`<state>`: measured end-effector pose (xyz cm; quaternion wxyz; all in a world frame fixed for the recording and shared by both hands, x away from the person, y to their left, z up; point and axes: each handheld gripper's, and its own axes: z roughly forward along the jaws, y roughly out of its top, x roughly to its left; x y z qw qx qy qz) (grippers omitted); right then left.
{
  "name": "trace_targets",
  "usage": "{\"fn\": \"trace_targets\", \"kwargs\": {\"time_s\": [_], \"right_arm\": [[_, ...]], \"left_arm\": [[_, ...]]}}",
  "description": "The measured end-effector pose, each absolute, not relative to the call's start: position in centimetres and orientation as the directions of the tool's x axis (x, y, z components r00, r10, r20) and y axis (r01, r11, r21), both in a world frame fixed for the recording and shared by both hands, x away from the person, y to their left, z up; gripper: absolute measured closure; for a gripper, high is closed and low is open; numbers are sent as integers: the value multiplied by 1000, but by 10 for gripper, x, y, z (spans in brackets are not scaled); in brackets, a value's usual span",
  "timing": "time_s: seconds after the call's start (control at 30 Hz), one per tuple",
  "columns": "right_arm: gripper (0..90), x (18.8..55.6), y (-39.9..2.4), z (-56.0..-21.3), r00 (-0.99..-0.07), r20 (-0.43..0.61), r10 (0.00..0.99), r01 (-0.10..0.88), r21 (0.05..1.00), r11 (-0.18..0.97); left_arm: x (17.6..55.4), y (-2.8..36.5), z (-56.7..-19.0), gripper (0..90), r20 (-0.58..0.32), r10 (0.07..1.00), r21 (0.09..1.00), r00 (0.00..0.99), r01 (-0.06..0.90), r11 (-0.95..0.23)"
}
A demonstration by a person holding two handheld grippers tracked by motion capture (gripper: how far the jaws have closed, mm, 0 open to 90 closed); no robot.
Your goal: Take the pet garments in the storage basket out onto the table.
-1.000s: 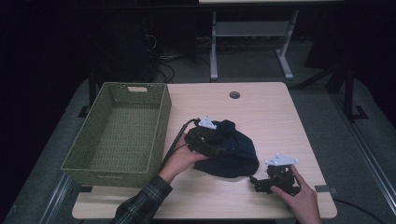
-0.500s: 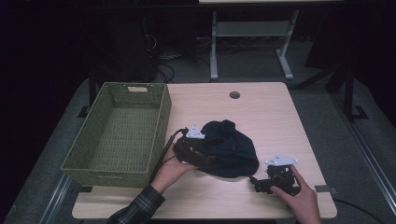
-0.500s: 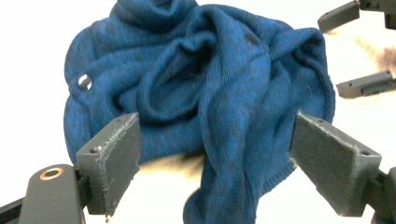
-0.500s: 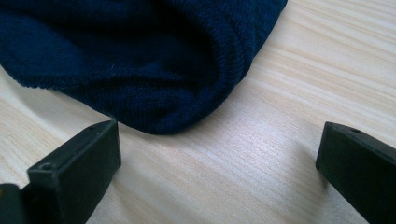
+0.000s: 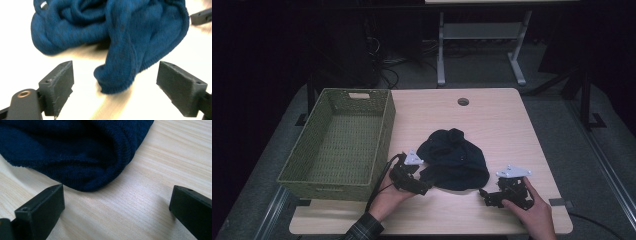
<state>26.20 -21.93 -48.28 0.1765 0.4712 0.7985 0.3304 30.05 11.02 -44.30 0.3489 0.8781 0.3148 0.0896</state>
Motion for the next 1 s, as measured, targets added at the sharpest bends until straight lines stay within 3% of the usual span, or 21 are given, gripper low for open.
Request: {"fn": "trace_targets", "kwargs": {"time_s": [0.43,0.77,1.0], "right_arm": [[0,262,-219,-483,-494,29,869,636,694,338],[0,262,-219,-483,-494,30,869,636,694,338],[0,262,-219,-483,-494,28,869,633,696,338]], "left_arm": [[287,110,-467,130,0,624,616,782,492,-616],[281,121,-477,126,3,614,715,789,428,-553],[280,121,-478,127,0,616,717,788,429,-549]]}}
